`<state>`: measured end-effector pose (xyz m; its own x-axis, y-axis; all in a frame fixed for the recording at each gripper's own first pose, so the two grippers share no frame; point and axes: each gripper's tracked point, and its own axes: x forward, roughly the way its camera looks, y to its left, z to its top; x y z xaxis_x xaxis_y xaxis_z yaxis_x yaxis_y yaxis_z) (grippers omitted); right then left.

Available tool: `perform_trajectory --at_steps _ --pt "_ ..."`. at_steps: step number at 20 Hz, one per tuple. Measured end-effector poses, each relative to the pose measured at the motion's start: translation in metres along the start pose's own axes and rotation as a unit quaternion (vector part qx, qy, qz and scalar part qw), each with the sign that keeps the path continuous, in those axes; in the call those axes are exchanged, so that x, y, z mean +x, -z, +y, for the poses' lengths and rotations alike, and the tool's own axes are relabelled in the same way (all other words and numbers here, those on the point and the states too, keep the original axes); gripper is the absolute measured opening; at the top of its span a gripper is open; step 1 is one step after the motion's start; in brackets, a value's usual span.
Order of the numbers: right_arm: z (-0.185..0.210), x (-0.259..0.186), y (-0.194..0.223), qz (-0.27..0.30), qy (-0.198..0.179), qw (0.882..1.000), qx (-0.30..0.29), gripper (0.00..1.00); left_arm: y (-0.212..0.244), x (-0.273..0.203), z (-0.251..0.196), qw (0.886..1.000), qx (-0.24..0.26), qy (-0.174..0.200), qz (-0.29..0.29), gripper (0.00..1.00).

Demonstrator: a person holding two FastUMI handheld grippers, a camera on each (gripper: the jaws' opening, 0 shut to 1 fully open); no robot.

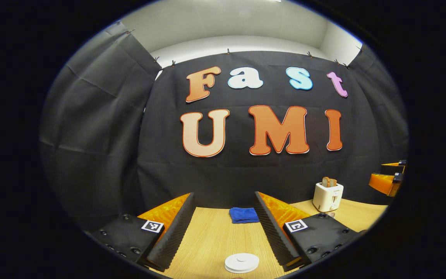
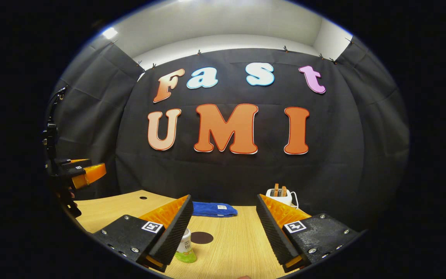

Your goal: Open the teacup lid with one hand, grasp the water bottle and pour water into the teacup with the other hand; after pouring, place the water bottle on the coaster and then close the teacup lid.

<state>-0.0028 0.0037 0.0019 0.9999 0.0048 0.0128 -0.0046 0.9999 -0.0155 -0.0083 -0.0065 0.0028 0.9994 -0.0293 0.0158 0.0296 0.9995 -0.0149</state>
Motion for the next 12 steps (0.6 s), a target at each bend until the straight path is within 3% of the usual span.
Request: perform_trajectory --at_steps 6,12 --pt "0.008 -0.002 -0.002 -0.01 -0.005 1.0 -0.017 0.98 0.012 0.0 -0.004 1.0 -0.009 0.013 0.008 0.96" --pt "0.022 -0.002 0.012 0.0 -0.022 0.999 -0.027 0.98 0.056 0.003 -0.007 0.998 -0.03 0.036 0.05 0.96"
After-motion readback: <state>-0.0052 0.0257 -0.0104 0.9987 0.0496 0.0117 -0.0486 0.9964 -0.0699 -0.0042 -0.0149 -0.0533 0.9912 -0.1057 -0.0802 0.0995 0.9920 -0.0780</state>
